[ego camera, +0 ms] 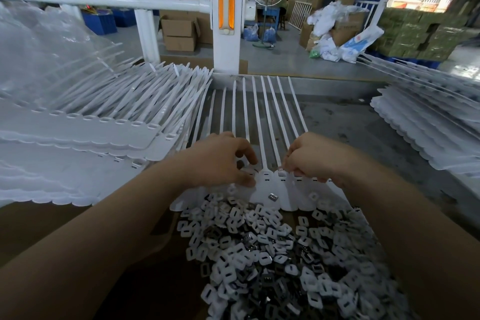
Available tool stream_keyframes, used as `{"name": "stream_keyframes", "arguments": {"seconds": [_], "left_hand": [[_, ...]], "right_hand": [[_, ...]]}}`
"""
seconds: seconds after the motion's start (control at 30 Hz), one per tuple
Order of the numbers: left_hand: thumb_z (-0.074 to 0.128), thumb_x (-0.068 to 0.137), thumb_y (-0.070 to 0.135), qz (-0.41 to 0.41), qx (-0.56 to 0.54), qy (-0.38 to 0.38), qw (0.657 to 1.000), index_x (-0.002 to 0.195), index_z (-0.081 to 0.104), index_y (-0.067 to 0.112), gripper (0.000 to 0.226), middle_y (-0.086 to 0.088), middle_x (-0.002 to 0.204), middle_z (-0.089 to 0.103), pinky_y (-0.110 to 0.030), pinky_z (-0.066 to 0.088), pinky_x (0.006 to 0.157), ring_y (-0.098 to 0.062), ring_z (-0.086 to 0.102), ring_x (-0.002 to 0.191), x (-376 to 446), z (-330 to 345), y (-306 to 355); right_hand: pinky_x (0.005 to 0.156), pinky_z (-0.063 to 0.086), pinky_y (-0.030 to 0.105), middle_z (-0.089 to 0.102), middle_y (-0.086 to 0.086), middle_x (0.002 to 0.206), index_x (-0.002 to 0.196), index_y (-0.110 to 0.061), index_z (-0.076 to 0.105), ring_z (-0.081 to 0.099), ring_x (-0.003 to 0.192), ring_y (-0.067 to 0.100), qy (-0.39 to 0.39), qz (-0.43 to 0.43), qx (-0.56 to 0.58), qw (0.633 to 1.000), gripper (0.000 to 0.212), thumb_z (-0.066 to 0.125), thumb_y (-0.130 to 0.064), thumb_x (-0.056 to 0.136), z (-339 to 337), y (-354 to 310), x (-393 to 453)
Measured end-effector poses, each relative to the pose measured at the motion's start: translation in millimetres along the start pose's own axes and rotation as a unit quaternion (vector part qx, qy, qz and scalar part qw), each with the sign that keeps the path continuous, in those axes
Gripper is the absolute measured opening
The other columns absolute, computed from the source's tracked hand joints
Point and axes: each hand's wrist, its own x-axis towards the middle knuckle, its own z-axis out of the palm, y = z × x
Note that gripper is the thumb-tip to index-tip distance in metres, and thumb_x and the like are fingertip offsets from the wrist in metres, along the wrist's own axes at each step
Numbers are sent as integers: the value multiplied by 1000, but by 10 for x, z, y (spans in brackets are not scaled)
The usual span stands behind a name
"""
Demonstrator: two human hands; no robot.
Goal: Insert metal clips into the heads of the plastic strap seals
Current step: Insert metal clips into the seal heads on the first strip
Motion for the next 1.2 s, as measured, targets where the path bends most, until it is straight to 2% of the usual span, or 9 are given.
{"name": "stream_keyframes", "arguments": {"seconds": [0.37,0.73,0.9,1.03,1.2], "left_hand": [[77,76,46,6,-29,-9,1000,110,58,46,39,13,115,47,-32,45,94,-2,47,99,-4,15,-50],[78,75,45,10,-47,-8,999,106,58,48,37,15,113,47,-31,45,91,2,45,95,12,31,-81],[79,74,46,5,-49,-7,999,103,57,50,36,18,110,46,-29,45,87,1,47,95,30,37,-92],[79,74,46,5,-48,-7,999,99,56,52,35,19,108,45,-26,42,82,1,47,94,48,30,-85],[79,75,46,6,-45,-10,999,101,56,50,35,15,112,48,-30,45,88,0,47,96,14,15,-58]], "right_hand": [[46,28,23,52,9,67,95,2,70,40,51,17,-4,-11,-21,1000,20,65,-9,80,23,12,11],[48,38,26,52,13,70,97,10,67,46,60,22,-21,-15,-36,999,22,62,-9,86,23,26,6],[41,41,20,58,12,69,93,7,69,51,56,19,-32,-19,-31,999,19,65,-11,87,5,9,-14],[42,40,20,58,12,70,93,8,69,50,57,19,-25,-18,-23,999,17,63,-7,87,19,14,-10],[41,41,20,60,11,69,95,5,70,51,55,17,-27,-19,-20,999,21,64,-15,91,23,2,-15]]}}
